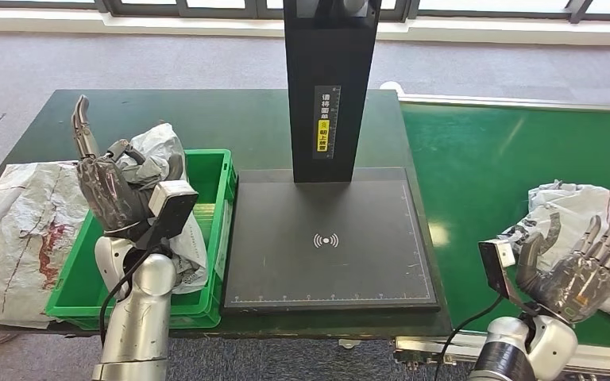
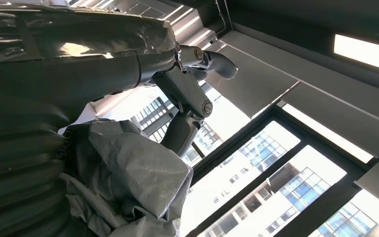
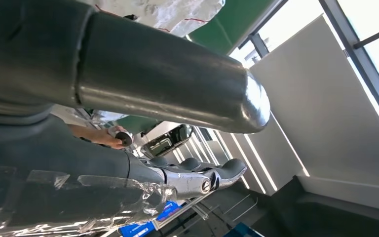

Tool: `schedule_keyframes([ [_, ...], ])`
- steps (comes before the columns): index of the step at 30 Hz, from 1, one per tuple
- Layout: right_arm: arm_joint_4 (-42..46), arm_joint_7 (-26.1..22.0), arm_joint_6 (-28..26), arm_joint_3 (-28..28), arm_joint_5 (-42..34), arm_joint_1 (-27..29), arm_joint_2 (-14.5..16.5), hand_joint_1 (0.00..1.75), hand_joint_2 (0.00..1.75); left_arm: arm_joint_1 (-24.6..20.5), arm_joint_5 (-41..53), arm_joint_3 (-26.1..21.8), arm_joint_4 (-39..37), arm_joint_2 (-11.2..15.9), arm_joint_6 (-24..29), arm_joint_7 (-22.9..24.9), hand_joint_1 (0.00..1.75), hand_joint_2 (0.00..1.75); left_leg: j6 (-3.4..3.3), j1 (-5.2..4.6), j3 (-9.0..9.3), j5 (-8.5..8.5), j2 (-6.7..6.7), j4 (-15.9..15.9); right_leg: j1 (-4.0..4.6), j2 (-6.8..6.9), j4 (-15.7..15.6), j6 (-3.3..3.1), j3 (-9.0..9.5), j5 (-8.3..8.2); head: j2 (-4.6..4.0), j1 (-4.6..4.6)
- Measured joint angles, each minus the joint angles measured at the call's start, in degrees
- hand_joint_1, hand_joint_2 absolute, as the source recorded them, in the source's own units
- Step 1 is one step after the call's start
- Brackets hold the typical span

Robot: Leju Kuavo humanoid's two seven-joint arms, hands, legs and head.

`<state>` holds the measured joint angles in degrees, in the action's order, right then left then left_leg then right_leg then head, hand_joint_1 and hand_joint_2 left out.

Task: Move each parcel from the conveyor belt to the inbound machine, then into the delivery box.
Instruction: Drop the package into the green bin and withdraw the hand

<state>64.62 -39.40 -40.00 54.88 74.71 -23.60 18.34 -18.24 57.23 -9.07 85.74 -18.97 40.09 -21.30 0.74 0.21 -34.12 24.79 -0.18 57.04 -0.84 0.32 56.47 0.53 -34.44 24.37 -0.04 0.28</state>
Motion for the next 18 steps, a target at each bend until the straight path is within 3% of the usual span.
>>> schedule_keyframes([
  [5,-0.42,0.17,-0.02,0.52,0.40,-0.15,0.23,0.00,0.00,-0.06,3.16,0.00,-1.26,0.01,0.00,2.92,0.00,1.75,0.00,0.01,0.00,0.00,0.00,-0.01,0.01,0.00,0.00,0.00,-0.01,0.00,-0.01,-0.02],
  [15,-0.51,1.14,-0.02,0.52,0.39,-0.12,0.73,0.00,0.00,-0.06,4.42,-0.07,-3.08,0.02,0.00,3.99,0.00,1.75,0.00,0.01,0.00,0.00,0.01,0.00,0.01,0.00,0.00,0.00,-0.01,0.00,0.00,-0.02],
  [16,-0.51,1.21,-0.02,0.52,0.37,-0.12,0.79,0.00,0.00,-0.05,4.78,-0.07,-3.17,0.02,0.00,4.22,0.10,1.75,0.00,0.01,0.00,0.00,0.01,0.00,0.01,0.00,0.00,0.00,-0.01,0.00,0.00,-0.02],
  [18,-0.51,1.25,-0.02,0.52,0.35,-0.11,0.86,0.00,0.00,-0.05,5.27,-0.07,-3.42,0.02,0.00,4.54,0.97,1.75,0.00,0.00,0.00,0.00,0.01,0.00,0.01,-0.01,0.00,0.00,-0.01,0.00,-0.01,-0.02],
])
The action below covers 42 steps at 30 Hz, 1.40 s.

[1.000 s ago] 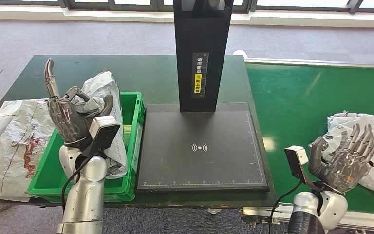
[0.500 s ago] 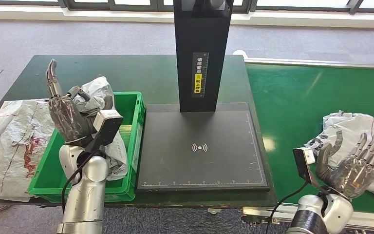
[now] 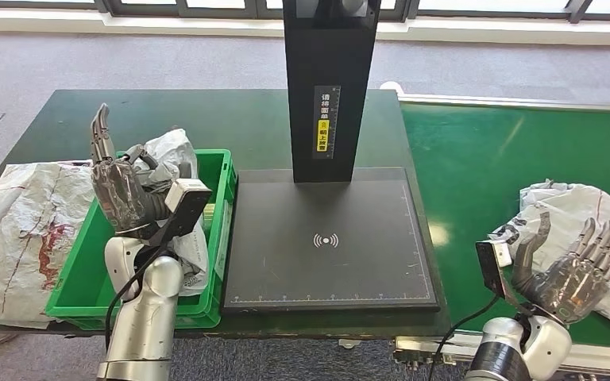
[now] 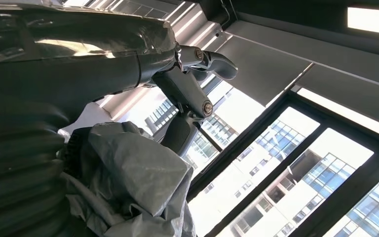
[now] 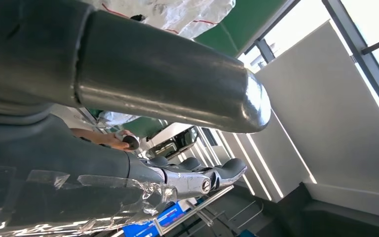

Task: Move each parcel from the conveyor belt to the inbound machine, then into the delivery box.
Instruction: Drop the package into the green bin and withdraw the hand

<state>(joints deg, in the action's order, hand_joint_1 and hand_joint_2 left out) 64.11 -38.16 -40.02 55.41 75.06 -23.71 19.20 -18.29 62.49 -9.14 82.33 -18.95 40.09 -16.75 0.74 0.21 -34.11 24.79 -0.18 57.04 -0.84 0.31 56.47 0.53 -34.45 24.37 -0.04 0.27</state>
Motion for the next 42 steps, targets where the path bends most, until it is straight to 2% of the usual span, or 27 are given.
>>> schedule_keyframes([
  [1,0.00,0.01,0.00,0.00,-0.01,0.00,0.03,0.00,0.00,0.00,0.20,0.00,-0.14,0.00,0.00,0.10,1.41,1.75,0.00,0.00,0.00,0.00,0.00,0.00,0.00,0.00,0.00,0.00,0.00,0.00,0.01,0.00],
  [2,0.00,0.02,0.00,0.00,-0.03,0.01,0.04,0.00,0.00,0.00,0.37,0.00,-0.27,0.00,0.00,0.16,1.75,1.75,0.00,0.00,0.00,0.00,0.00,0.00,0.00,0.00,0.00,0.00,0.00,0.00,0.01,-0.01],
  [3,0.00,0.08,0.00,0.00,-0.05,0.02,0.05,0.00,0.00,0.01,0.50,0.00,-0.40,0.00,0.00,0.18,1.75,1.75,0.00,0.00,0.00,0.00,0.00,0.00,0.00,0.00,0.00,0.00,0.00,0.00,0.01,-0.01],
  [4,0.00,0.15,0.00,0.00,-0.07,0.03,0.07,0.00,0.00,0.01,0.58,0.00,-0.54,0.00,0.00,0.19,1.64,1.75,0.00,0.00,0.00,0.00,0.00,0.00,0.00,0.00,0.00,0.00,0.00,0.00,0.01,-0.01],
  [7,0.01,0.58,0.00,0.00,0.12,0.07,0.10,0.00,0.00,0.01,0.69,0.00,-0.98,0.00,0.00,0.19,0.33,1.75,0.00,0.00,0.00,0.00,0.00,0.00,0.00,0.00,0.00,0.00,0.00,0.00,0.02,-0.01],
  [8,0.01,0.95,0.00,0.00,0.42,0.07,0.10,0.00,0.00,0.01,0.72,0.00,-1.12,0.00,0.00,0.20,0.00,1.75,0.00,0.00,0.00,0.00,0.00,0.00,0.00,0.00,0.00,0.00,0.00,0.00,0.01,-0.01],
  [12,0.02,2.43,-0.01,0.00,1.81,0.08,0.10,0.00,0.00,0.01,0.44,0.00,-1.38,0.00,0.00,0.45,0.00,1.75,0.00,0.00,0.00,0.00,0.00,0.00,0.00,0.00,0.00,0.00,0.00,0.00,0.00,-0.01],
  [29,0.02,3.43,-0.02,0.00,2.19,0.42,0.10,0.00,0.00,0.01,-0.07,-0.01,-1.94,0.00,0.00,0.99,0.00,1.75,0.00,0.00,0.00,0.00,0.01,0.00,0.00,-0.01,0.00,0.00,-0.01,0.00,0.01,-0.01],
  [33,0.02,3.81,-0.02,0.00,2.63,0.53,0.09,0.00,0.00,0.15,-2.82,-0.11,-0.40,0.00,0.01,-1.39,1.75,1.75,0.00,0.00,0.00,0.00,0.01,0.00,0.00,-0.01,0.00,0.00,-0.01,0.00,0.00,0.01],
  [35,0.02,3.97,-0.02,0.00,2.79,0.53,0.08,0.00,0.00,0.21,-2.94,-0.19,0.29,0.00,0.01,-2.36,1.75,1.75,0.00,0.00,0.00,0.00,0.01,0.00,0.00,-0.01,0.00,0.00,-0.01,0.00,0.00,0.02],
  [42,0.02,4.03,-0.02,0.00,2.92,0.56,0.08,0.00,0.00,0.23,-0.22,-0.34,0.53,0.00,0.00,-1.45,1.75,1.75,0.00,0.00,0.00,0.00,0.02,0.00,0.00,-0.01,0.00,0.00,-0.01,0.00,0.00,0.02],
])
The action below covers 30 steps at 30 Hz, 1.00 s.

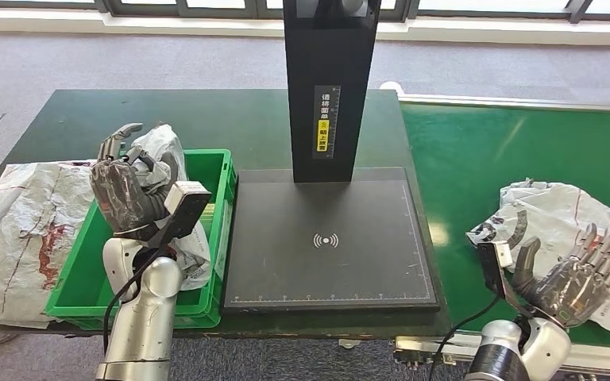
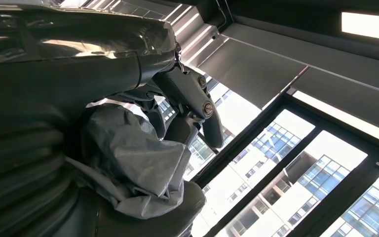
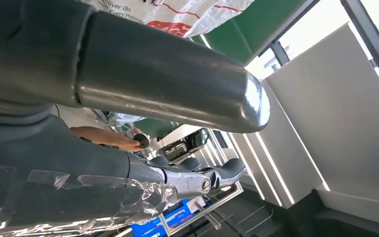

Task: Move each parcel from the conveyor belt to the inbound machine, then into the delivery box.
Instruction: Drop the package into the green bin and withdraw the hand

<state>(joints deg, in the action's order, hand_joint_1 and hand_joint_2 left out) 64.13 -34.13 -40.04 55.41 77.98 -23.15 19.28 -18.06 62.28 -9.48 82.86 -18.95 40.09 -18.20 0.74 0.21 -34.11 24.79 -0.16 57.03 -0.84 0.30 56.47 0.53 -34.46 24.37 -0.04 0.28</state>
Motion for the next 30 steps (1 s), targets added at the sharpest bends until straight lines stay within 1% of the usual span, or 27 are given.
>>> schedule_keyframes([
  [6,-0.01,0.10,0.00,0.00,0.31,0.00,0.00,0.00,0.00,0.01,0.85,-0.03,-0.03,0.00,0.00,0.11,1.75,1.75,0.00,0.00,0.00,0.00,0.00,0.00,0.00,0.00,0.00,0.00,0.00,0.00,0.00,0.00],
  [11,-0.03,0.35,0.00,0.00,0.34,0.00,0.00,0.00,0.00,-0.01,2.70,-0.03,-0.45,0.00,0.00,1.62,1.75,1.75,0.00,0.00,0.00,0.00,0.00,0.00,0.00,0.00,0.00,0.00,-0.01,0.00,0.01,-0.01],
  [16,-0.09,1.01,0.00,0.00,0.28,0.19,0.00,0.00,0.00,-0.17,5.60,-0.03,-2.71,0.00,0.00,3.62,1.75,1.75,0.00,0.00,0.01,0.00,0.00,0.00,0.00,0.00,0.00,0.00,-0.01,0.00,0.01,-0.02],
  [23,-0.32,1.19,0.00,0.00,0.18,0.37,0.00,0.00,0.00,-0.37,7.03,-0.03,-6.26,-0.01,0.00,4.96,1.75,1.75,0.00,0.00,0.02,0.00,0.02,0.00,0.00,-0.03,0.00,0.00,-0.02,0.00,0.00,-0.02],
  [27,-0.44,1.42,0.00,0.00,0.20,0.56,0.00,0.00,0.00,-0.52,7.38,-0.03,-7.87,-0.02,0.00,5.36,0.00,1.75,0.00,0.00,0.02,0.00,0.03,0.00,0.00,-0.04,0.00,0.00,-0.02,0.00,0.00,-0.02],
  [30,-0.59,1.78,0.00,-0.02,0.20,0.81,0.00,0.00,0.00,-0.64,7.05,-0.04,-8.84,-0.02,0.00,5.39,0.00,1.75,0.00,0.00,0.01,0.00,0.03,0.00,0.00,-0.04,0.00,0.00,-0.02,0.00,0.01,-0.02],
])
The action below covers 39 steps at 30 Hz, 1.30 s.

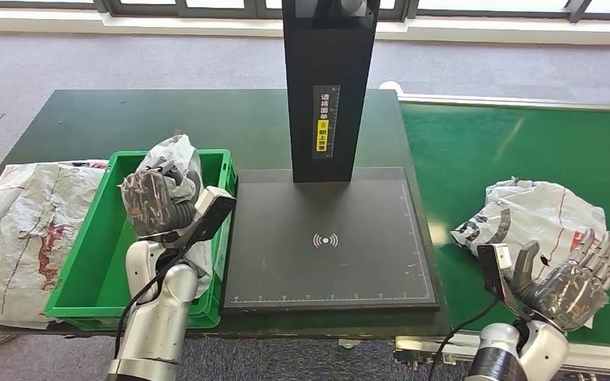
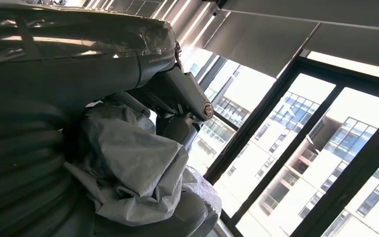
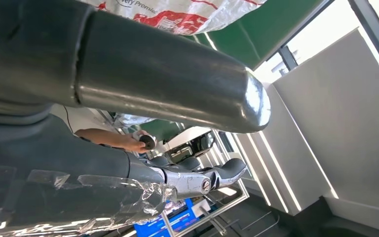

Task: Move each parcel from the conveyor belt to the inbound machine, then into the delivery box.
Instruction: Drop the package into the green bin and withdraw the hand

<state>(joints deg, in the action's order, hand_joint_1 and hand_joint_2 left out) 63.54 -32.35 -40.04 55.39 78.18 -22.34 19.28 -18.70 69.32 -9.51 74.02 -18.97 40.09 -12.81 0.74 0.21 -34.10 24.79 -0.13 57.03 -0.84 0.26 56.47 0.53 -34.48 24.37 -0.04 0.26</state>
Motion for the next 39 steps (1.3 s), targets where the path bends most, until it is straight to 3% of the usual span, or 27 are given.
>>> schedule_keyframes([
  [14,-0.31,0.14,0.00,-0.11,-0.40,0.89,0.00,0.00,0.00,-0.10,-1.61,-0.06,-0.01,-0.04,0.00,-2.37,0.00,1.75,0.00,0.00,0.00,0.00,0.00,0.00,0.00,-0.01,0.00,0.00,0.01,0.00,-0.01,0.00],
  [18,-0.37,0.43,0.00,-0.17,0.13,1.00,0.00,0.00,0.00,0.05,-2.99,-0.06,3.43,-0.07,0.01,-3.09,0.00,0.00,0.00,0.00,0.00,0.00,0.00,0.00,0.00,-0.01,0.00,-0.01,0.01,-0.01,0.01,0.01],
  [22,-0.64,0.74,0.00,-0.23,0.64,1.01,0.00,0.00,0.00,0.38,-7.58,-0.06,8.97,-0.06,0.01,-5.21,0.00,0.00,0.00,0.01,-0.01,0.00,0.00,-0.01,0.00,-0.01,0.00,0.00,0.01,0.00,-0.01,0.02],
  [27,-1.08,0.79,0.00,-0.32,1.27,0.93,-0.13,0.00,0.00,0.92,-27.97,-0.97,15.64,0.05,0.02,-17.90,0.00,0.00,0.00,0.01,-0.03,0.00,-0.01,-0.02,0.01,0.01,0.01,0.00,0.01,0.01,-0.01,0.02],
  [29,-1.32,1.33,0.00,-0.35,1.67,0.71,-0.20,0.00,0.00,0.98,-29.30,-1.93,16.22,0.10,-0.14,-17.65,0.00,0.00,0.00,0.00,-0.01,0.00,-0.03,-0.01,0.00,0.03,0.00,0.00,-0.01,0.03,-0.01,0.01],
  [30,-1.42,1.80,0.00,-0.41,1.83,0.60,-0.22,0.00,0.00,0.62,-26.14,-2.35,15.29,0.11,-0.54,-14.49,0.00,0.00,-0.02,0.00,0.00,-0.01,-0.07,-0.01,0.00,0.09,-0.01,0.01,0.00,0.04,0.00,0.01],
  [32,-1.56,2.62,0.00,-0.62,1.95,0.38,-0.25,0.00,0.00,-0.84,-14.28,-2.94,11.23,0.02,-2.02,-4.88,0.00,0.87,-0.06,0.00,-0.01,-0.06,-0.21,-0.01,0.00,0.26,-0.01,0.03,0.07,0.05,0.00,0.01],
  [34,-1.67,2.91,0.00,-0.86,1.94,0.28,-0.26,0.00,0.00,-2.22,-4.31,-3.41,6.93,-0.08,-2.95,1.21,0.00,1.75,-0.05,0.00,-0.02,-0.09,-0.21,-0.01,0.00,0.30,0.00,0.00,0.07,-0.03,-0.01,0.01],
  [36,-1.83,2.87,0.00,-1.19,1.68,0.34,-0.28,0.00,0.00,-3.55,-3.96,-3.95,3.58,-0.09,-2.32,0.36,0.00,1.75,-0.03,0.00,-0.04,-0.12,-0.12,0.00,0.00,0.20,0.01,-0.04,0.02,-0.12,-0.01,0.00],
  [39,-2.11,2.85,0.00,-1.90,1.40,0.39,-0.36,0.00,0.00,-5.19,-16.69,-7.06,0.99,-0.13,-1.29,-10.20,0.00,1.75,0.01,-0.01,0.04,-0.11,0.06,0.01,-0.01,-0.02,0.02,-0.05,0.01,-0.15,0.00,-0.01],
])
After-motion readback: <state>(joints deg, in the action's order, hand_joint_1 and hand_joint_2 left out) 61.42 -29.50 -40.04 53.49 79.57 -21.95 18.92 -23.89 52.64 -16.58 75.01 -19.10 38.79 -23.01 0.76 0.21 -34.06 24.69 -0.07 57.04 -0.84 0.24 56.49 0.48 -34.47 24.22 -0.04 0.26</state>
